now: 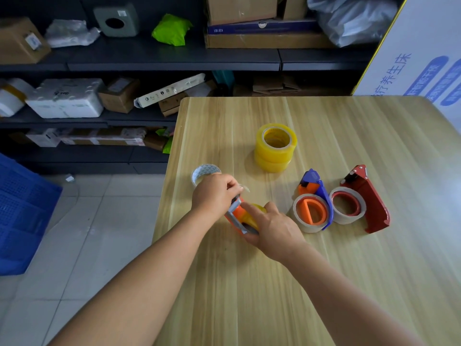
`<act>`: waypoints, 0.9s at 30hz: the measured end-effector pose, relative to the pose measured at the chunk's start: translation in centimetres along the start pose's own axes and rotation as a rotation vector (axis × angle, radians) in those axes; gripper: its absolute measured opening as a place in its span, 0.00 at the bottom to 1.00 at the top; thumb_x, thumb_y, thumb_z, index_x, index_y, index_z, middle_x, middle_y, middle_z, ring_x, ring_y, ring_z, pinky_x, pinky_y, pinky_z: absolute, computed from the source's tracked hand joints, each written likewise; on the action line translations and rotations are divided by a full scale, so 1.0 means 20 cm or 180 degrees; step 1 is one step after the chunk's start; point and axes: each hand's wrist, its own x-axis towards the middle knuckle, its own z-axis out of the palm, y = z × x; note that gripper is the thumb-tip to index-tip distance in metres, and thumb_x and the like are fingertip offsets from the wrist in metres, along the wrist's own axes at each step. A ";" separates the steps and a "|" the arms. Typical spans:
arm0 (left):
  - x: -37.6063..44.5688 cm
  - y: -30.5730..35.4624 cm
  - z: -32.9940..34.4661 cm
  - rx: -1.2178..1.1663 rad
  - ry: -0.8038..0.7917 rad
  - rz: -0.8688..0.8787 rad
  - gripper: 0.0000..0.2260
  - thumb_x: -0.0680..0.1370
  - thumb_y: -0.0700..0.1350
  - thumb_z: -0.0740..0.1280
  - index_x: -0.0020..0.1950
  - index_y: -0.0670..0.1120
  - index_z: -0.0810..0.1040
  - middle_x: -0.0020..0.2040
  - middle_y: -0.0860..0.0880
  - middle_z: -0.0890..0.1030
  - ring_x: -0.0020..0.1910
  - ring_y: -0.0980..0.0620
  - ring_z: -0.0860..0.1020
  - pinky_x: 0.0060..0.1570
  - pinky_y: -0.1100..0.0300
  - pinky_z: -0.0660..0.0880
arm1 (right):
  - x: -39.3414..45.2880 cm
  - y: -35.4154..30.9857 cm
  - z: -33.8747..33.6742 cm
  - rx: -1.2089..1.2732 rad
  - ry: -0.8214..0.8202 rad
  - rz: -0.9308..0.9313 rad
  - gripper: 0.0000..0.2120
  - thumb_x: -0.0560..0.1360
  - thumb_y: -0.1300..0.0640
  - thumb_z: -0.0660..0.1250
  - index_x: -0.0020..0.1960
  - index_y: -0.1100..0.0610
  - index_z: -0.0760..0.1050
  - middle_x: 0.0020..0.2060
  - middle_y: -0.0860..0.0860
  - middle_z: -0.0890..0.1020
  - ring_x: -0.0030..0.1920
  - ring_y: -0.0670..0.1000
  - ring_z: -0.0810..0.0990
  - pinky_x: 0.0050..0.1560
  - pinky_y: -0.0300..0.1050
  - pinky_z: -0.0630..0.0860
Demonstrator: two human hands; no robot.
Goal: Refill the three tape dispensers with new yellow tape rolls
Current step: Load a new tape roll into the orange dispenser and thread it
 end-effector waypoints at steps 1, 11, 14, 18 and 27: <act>0.00 0.00 0.00 0.0017 0.0044 -0.0018 0.09 0.76 0.51 0.67 0.41 0.49 0.82 0.42 0.53 0.81 0.39 0.54 0.78 0.38 0.57 0.74 | 0.00 0.00 0.00 0.0021 -0.0002 0.0018 0.33 0.77 0.40 0.61 0.76 0.41 0.49 0.57 0.55 0.70 0.47 0.56 0.79 0.44 0.49 0.80; 0.02 0.02 -0.04 0.0280 0.0062 -0.0037 0.09 0.76 0.53 0.66 0.44 0.50 0.82 0.40 0.53 0.82 0.36 0.57 0.74 0.33 0.61 0.70 | -0.02 0.02 -0.01 0.0017 0.0052 -0.0206 0.34 0.77 0.38 0.60 0.76 0.37 0.46 0.56 0.54 0.69 0.45 0.57 0.79 0.42 0.47 0.77; 0.02 0.03 -0.03 0.0135 0.0063 -0.0115 0.09 0.76 0.53 0.67 0.43 0.49 0.82 0.40 0.53 0.83 0.35 0.58 0.74 0.33 0.62 0.69 | -0.01 0.03 -0.02 0.0017 -0.0022 -0.0227 0.35 0.77 0.39 0.61 0.76 0.37 0.45 0.57 0.54 0.69 0.41 0.54 0.75 0.40 0.44 0.73; 0.01 0.03 -0.03 0.0098 0.0155 -0.0069 0.10 0.75 0.54 0.68 0.42 0.49 0.82 0.42 0.53 0.82 0.38 0.55 0.77 0.36 0.59 0.73 | -0.02 0.04 -0.01 0.0146 -0.0022 -0.0136 0.37 0.75 0.40 0.63 0.76 0.39 0.46 0.58 0.53 0.70 0.39 0.51 0.72 0.38 0.42 0.70; 0.00 0.04 -0.04 0.0040 0.0096 -0.0259 0.08 0.76 0.52 0.66 0.39 0.50 0.78 0.39 0.53 0.82 0.38 0.55 0.77 0.35 0.61 0.71 | -0.01 0.03 -0.01 0.0018 -0.0049 -0.0110 0.33 0.76 0.39 0.61 0.76 0.41 0.50 0.59 0.54 0.69 0.45 0.55 0.79 0.39 0.44 0.74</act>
